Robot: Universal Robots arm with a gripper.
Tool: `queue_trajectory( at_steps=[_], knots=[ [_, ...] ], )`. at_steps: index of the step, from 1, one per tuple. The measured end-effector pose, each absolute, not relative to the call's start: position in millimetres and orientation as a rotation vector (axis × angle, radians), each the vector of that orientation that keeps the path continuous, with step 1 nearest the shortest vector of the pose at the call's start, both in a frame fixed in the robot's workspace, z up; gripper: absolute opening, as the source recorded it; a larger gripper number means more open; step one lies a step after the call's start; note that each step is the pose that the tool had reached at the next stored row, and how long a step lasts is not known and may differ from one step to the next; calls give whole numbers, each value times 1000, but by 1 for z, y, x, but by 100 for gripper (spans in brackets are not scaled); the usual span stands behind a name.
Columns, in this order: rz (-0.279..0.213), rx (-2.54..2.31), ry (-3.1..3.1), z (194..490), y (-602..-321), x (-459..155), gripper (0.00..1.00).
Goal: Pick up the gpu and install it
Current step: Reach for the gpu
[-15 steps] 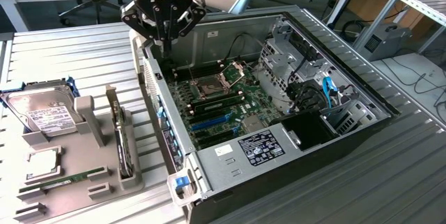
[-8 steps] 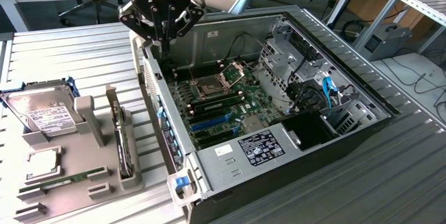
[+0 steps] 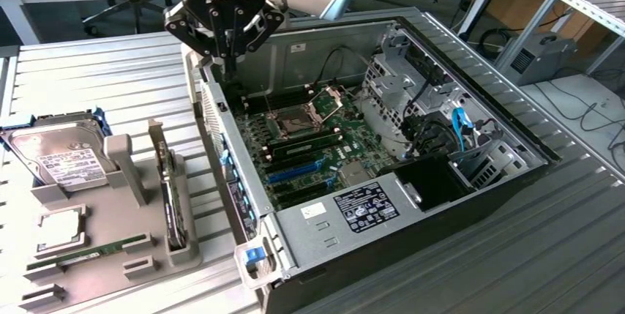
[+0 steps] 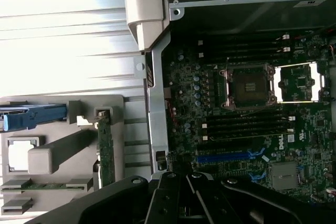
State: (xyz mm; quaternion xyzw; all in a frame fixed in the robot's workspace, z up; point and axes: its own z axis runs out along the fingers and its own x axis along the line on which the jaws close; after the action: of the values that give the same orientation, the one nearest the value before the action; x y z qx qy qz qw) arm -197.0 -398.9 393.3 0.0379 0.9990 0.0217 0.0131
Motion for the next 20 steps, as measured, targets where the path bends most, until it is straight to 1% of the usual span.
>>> queue_trajectory(
  at_steps=[20],
  knots=[
    [68,118,3113,393,-399,-201,11]
  ],
)
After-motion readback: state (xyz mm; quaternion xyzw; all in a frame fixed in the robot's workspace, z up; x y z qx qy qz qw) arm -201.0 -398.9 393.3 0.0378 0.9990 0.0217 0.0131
